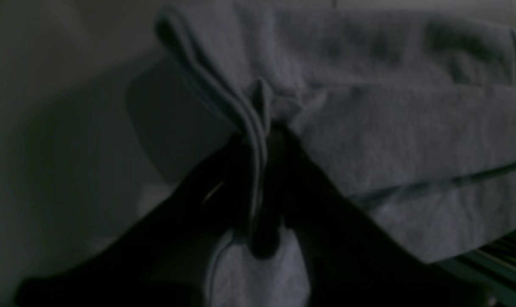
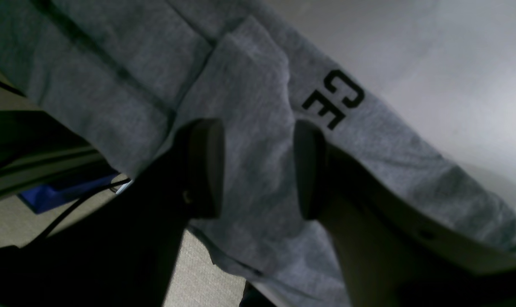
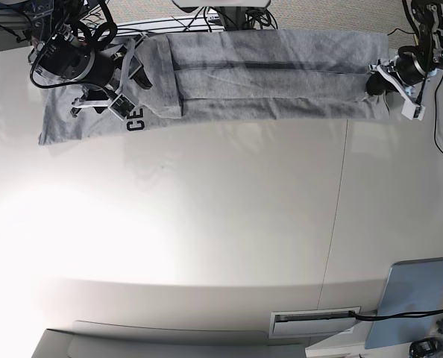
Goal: Fold the T-shirt properly
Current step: 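Open the right gripper and grasp the hem end with the left gripper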
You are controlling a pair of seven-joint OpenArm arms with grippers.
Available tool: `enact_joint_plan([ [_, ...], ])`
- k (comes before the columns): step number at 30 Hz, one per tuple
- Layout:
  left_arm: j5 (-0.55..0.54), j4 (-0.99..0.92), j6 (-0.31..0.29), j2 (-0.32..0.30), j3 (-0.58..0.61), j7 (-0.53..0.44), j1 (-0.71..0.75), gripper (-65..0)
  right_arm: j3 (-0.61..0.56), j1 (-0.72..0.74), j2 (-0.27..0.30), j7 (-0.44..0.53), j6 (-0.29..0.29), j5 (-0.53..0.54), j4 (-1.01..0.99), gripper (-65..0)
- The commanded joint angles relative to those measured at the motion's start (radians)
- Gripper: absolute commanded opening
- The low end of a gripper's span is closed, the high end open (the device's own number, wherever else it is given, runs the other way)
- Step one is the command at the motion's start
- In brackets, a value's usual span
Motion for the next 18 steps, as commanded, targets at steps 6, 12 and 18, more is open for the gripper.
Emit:
enact_joint_plan([
  [6,0.053,0.001,0.051,-0.023,0.004,0.077,-0.046,-65.0,0.004,0.006,0.011,0.074,0.0,-0.038,0.018,-38.8],
  [12,0.196,0.002,0.107,-0.023,0.004,0.064,-0.169,-65.0,0.01,0.049,0.011,0.187,-0.129,-0.268,0.008,-38.8],
  [18,0.402,0.002,0.188,-0.028,0.004,0.064,-0.265,-65.0,0.128,0.116,0.011,0.23,-0.16,-0.294,-0.109,-38.9],
])
